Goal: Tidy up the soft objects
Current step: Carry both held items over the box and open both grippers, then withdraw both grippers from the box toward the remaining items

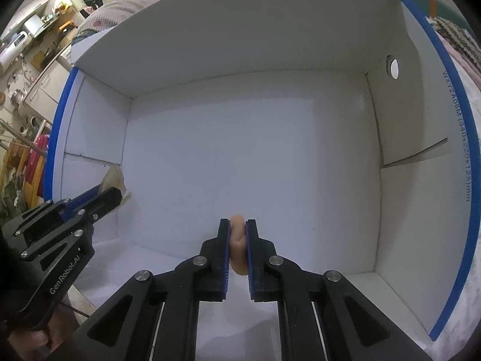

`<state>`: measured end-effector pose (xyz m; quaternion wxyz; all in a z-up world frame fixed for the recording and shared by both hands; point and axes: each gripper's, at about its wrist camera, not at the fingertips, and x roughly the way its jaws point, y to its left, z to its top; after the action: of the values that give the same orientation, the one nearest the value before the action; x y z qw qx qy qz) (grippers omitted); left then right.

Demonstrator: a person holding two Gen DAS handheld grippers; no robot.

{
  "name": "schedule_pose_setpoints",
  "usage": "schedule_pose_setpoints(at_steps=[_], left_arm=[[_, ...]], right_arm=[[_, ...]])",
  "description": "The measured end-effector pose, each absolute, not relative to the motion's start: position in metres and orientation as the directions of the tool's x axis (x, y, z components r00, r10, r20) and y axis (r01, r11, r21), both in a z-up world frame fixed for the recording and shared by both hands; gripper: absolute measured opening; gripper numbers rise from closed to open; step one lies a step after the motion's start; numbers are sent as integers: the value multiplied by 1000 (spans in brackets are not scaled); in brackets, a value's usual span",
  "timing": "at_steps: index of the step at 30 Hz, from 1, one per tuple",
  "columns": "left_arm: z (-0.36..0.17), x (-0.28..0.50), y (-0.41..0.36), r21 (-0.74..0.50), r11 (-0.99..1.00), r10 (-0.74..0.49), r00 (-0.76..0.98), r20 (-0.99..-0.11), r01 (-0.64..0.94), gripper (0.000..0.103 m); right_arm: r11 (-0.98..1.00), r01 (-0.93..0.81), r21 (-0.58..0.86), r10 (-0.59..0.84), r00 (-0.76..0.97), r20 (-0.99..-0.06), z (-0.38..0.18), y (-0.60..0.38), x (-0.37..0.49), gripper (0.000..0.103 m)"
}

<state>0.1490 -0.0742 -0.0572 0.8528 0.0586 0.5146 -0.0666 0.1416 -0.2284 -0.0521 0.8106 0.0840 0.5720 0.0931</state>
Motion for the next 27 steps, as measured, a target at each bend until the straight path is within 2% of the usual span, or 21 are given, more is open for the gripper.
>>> schedule_pose_setpoints(at_steps=[3, 6, 7, 9, 10, 11, 13, 15, 17, 18, 27], left_arm=[[-57, 150, -71, 28, 987, -50, 460, -887, 160, 11], [-55, 149, -71, 13, 988, -61, 460, -886, 156, 17], [-53, 148, -72, 9, 988, -64, 459, -886, 157, 20], [-48, 145, -71, 3, 987, -73, 468, -881, 160, 28], [-45, 144, -72, 6, 987, -74, 480, -874, 163, 34], [-43, 141, -72, 11, 986, -71, 489, -870, 164, 37], [-38, 139, -73, 14, 987, -70, 502, -862, 162, 57], [-35, 136, -73, 25, 988, -60, 518, -853, 155, 64], [-32, 135, -73, 39, 987, -51, 533, -844, 157, 64], [-30, 133, -73, 48, 987, -44, 537, -842, 156, 64], [-17, 124, -61, 53, 992, -21, 559, -829, 116, 64]], right_arm=[[969, -52, 241, 244, 341, -908, -50, -225, 146, 12], [969, -55, 239, 243, 355, -903, -45, -227, 143, 21], [970, -55, 238, 242, 359, -901, -43, -227, 143, 28], [969, -52, 242, 243, 374, -895, -40, -229, 142, 51], [967, -49, 249, 248, 381, -891, -39, -229, 141, 72], [965, -43, 257, 253, 394, -884, -36, -232, 141, 76], [963, -37, 267, 257, 424, -869, -30, -236, 139, 77], [963, -31, 267, 253, 434, -864, -27, -242, 139, 83], [962, -15, 274, 252, 445, -859, -26, -246, 137, 94], [960, -6, 280, 253, 451, -856, -25, -249, 137, 95], [956, -27, 293, 268, 490, -830, -12, -250, 126, 96]])
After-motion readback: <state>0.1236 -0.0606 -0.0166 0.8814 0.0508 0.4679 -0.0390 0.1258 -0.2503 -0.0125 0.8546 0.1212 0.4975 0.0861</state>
